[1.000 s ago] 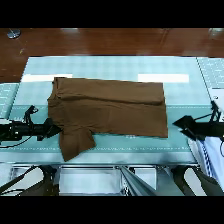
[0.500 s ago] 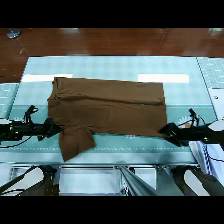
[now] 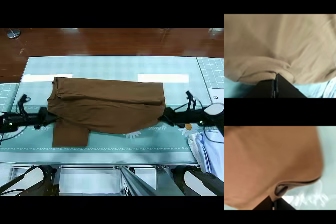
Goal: Fold the shirts.
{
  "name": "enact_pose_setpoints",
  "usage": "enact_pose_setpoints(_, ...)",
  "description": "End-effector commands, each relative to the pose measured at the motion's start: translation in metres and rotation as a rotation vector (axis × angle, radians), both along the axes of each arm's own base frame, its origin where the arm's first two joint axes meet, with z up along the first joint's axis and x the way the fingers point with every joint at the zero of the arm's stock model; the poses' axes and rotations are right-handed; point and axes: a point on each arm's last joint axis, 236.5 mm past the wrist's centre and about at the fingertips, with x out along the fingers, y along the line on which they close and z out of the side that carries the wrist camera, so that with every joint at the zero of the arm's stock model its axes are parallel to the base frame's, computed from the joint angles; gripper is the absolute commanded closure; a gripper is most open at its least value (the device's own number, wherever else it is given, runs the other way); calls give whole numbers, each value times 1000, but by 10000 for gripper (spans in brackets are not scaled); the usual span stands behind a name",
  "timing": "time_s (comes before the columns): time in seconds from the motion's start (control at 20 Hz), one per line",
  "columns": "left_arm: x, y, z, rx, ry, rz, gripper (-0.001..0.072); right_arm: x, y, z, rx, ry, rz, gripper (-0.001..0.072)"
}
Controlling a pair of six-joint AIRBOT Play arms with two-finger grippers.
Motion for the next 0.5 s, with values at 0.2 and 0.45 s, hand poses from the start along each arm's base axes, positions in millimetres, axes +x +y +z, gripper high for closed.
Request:
enact_pose_setpoints(0.2, 92, 23, 61, 104, -201, 7, 691, 87, -17, 39, -48, -124, 20, 687)
enact_pose_setpoints(0.45, 161, 1, 62, 109, -236, -62, 691, 150, -25, 26, -41, -120, 6, 687)
